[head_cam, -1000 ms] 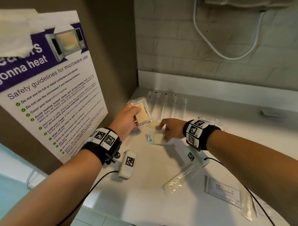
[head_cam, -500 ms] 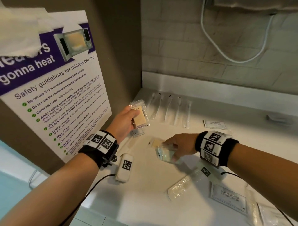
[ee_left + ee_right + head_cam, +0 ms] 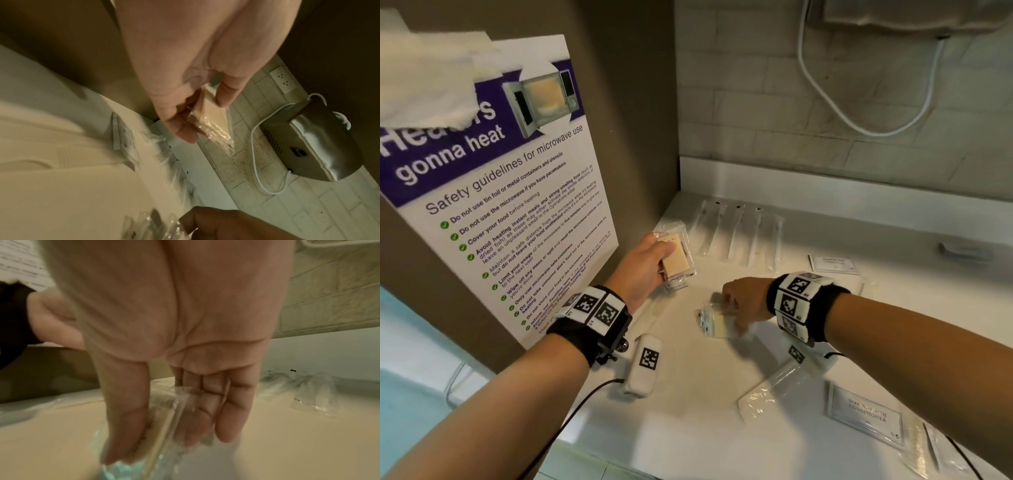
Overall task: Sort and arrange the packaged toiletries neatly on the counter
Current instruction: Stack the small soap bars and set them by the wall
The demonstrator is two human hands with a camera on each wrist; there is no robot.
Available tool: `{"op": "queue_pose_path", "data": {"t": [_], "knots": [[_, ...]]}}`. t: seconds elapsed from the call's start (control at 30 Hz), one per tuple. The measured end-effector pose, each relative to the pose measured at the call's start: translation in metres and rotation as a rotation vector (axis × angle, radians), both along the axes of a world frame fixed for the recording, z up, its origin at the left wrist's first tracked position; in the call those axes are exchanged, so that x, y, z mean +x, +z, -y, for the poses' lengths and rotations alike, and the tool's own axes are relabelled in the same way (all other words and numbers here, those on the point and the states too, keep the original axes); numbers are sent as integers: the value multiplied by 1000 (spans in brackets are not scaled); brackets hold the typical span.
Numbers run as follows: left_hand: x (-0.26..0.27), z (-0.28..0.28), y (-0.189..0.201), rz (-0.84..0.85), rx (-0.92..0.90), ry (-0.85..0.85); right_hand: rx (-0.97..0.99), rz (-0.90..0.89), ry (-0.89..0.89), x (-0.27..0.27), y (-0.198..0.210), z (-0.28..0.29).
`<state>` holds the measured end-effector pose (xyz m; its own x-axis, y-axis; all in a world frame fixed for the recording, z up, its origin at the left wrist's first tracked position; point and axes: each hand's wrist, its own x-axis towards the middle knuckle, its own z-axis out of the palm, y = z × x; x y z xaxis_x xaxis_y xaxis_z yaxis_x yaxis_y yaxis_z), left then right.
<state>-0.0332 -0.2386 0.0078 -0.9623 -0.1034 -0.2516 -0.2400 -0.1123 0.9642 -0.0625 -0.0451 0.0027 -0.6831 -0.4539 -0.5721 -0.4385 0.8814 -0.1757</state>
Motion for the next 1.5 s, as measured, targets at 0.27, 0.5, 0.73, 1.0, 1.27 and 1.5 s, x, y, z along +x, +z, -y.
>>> {"op": "queue_pose_path", "data": {"t": [0.27,0.5,0.73,1.0,1.27,1.5], "knots": [[5,-1,-1,15,-12,-6,-79,-34,-15,-1,3,-14],[5,-9,-5,32,-19,-47,-110,-88,24,5,2,-24],[-1,-16,-6,-25,-162,-56,-57,-16,118,18,5,-26],[-1,-18,-8,-46,-190,-99,-44,61,0,21,4,-34],[4,-27,-8,42,-79,-147,-403,137,-102,5,26,-55],[9,-65,-5,88,-146,-458,-569,69,-170,-3,40,-50]]}}
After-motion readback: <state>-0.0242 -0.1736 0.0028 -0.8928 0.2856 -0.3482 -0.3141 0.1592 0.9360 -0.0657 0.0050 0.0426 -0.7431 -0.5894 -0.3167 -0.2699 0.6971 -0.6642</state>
